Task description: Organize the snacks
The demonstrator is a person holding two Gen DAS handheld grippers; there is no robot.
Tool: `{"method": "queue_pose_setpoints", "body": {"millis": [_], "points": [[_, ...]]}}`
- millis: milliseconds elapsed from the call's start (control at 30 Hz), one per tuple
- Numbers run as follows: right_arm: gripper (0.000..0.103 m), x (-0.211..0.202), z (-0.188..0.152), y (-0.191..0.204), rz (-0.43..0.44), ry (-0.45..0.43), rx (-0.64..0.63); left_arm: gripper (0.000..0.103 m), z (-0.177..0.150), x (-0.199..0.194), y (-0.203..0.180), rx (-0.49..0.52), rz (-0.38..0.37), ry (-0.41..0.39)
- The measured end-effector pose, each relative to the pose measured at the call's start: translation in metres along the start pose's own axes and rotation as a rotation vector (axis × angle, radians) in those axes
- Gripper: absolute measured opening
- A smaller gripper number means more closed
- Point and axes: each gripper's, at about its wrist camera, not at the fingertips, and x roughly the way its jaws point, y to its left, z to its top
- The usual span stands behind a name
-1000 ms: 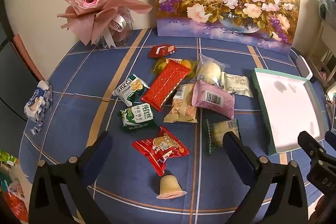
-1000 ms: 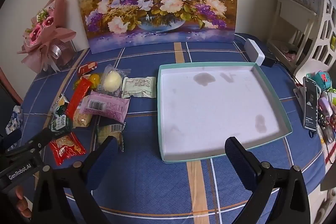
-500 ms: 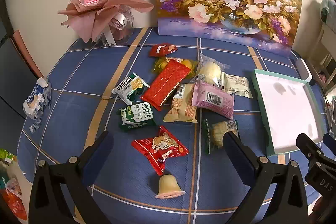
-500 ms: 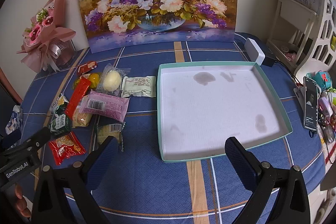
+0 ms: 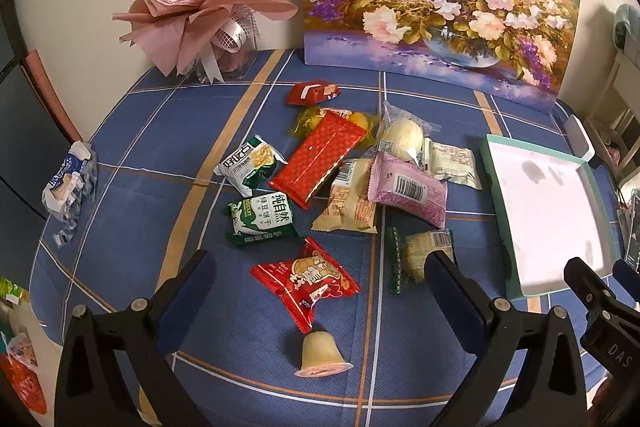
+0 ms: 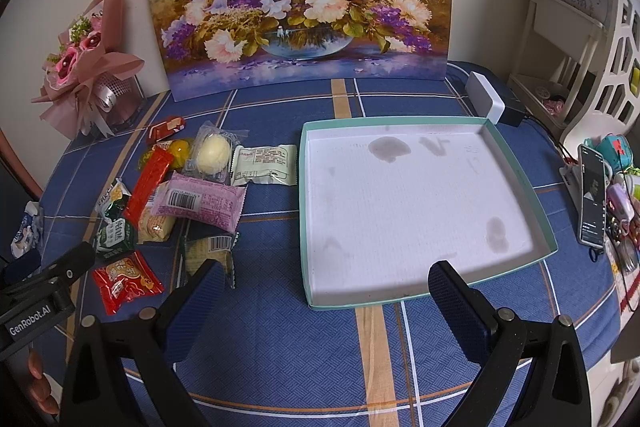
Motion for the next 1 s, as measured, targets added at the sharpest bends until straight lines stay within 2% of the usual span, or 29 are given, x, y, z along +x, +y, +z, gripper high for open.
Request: {"method": "queue_pose_setpoints", "body": {"millis": [600, 1000], "points": [[0.103, -0.0003, -0.0001, -0.0006, 0.0, 0.001, 0.001, 0.103, -0.001, -0.0006, -0.0033, 0.018, -0.019, 0.003], [0.103, 0.0002, -0.0002, -0.0004, 0.001, 0.001, 0.002, 0.103, -0.0003, 0.0006, 0.003, -0.017, -0.046, 0.007]]}}
